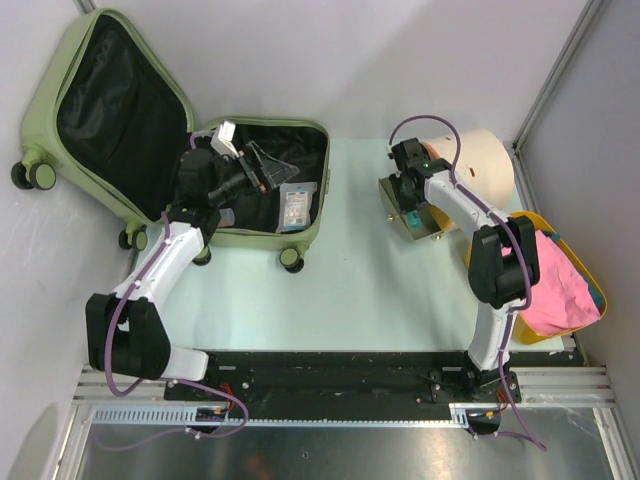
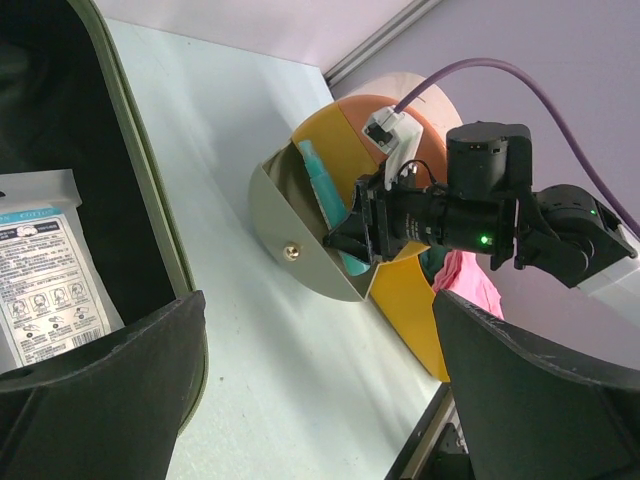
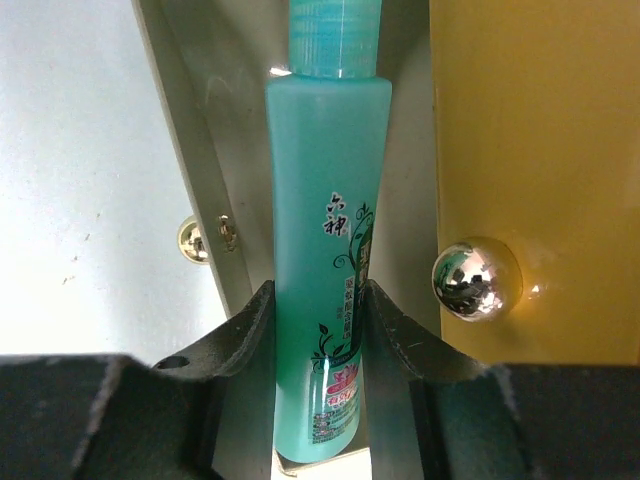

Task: Open, take out, and arrange the luggage

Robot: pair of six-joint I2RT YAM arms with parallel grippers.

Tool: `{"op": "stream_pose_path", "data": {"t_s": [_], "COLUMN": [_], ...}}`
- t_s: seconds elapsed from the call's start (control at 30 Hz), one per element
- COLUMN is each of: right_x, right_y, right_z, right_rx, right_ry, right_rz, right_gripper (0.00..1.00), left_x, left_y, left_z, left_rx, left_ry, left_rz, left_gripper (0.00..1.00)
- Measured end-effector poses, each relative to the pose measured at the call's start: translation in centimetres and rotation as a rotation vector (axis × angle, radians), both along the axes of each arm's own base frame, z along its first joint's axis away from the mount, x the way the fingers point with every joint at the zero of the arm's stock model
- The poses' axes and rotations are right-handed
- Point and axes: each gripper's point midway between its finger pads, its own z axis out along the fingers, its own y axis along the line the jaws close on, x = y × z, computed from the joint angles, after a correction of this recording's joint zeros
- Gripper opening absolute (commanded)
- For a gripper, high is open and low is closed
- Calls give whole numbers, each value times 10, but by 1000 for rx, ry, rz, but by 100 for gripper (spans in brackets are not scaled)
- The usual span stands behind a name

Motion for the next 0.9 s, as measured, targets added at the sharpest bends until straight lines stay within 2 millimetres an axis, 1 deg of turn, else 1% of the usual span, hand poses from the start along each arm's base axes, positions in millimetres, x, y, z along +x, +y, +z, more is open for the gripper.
{"op": "stream_pose_path", "data": {"t_s": [0.1,0.13,0.2,0.23,0.3,0.4,0.5,0.63,0.67,0.7,0.83,0.87,0.9], "right_x": [0,0,0,0,0,-2,-1,7,8,7,4,3,2], "right_y": [-2,-3,-5,-6,-5,0,9,33,40,46,71,77,82], "right_z": [-3,-3,-2,-2,-2,-1,5,22,25,26,32,33,33], "right_rx": [-11,-13,-17,-18,-14,-12,7,69,89,103,139,145,144], "right_ry": [5,5,2,2,3,6,-5,-43,-52,-56,-68,-72,-77], "right_rz": [-7,-11,-27,-34,-39,-27,-7,44,67,89,200,225,249], "right_gripper": [36,46,54,62,65,66,65,60,58,53,46,43,38], "left_x": [0,0,0,0,-1,-1,-1,-1,-1,-1,0,0,0], "left_y": [0,0,0,0,-1,-1,-1,-1,-1,-1,0,0,0], "left_z": [0,0,0,0,-1,-1,-1,-1,-2,-1,-2,-2,-2], "left_rx": [0,0,0,0,-1,-1,-1,1,1,2,11,13,14], "left_ry": [1,0,0,0,2,3,4,3,2,2,-7,-9,-10], "left_rz": [-1,-2,-2,-3,-6,-9,-9,-9,-9,-9,-10,-11,-11], "left_gripper": [100,100,100,100,100,100,100,100,100,100,100,100,100]}}
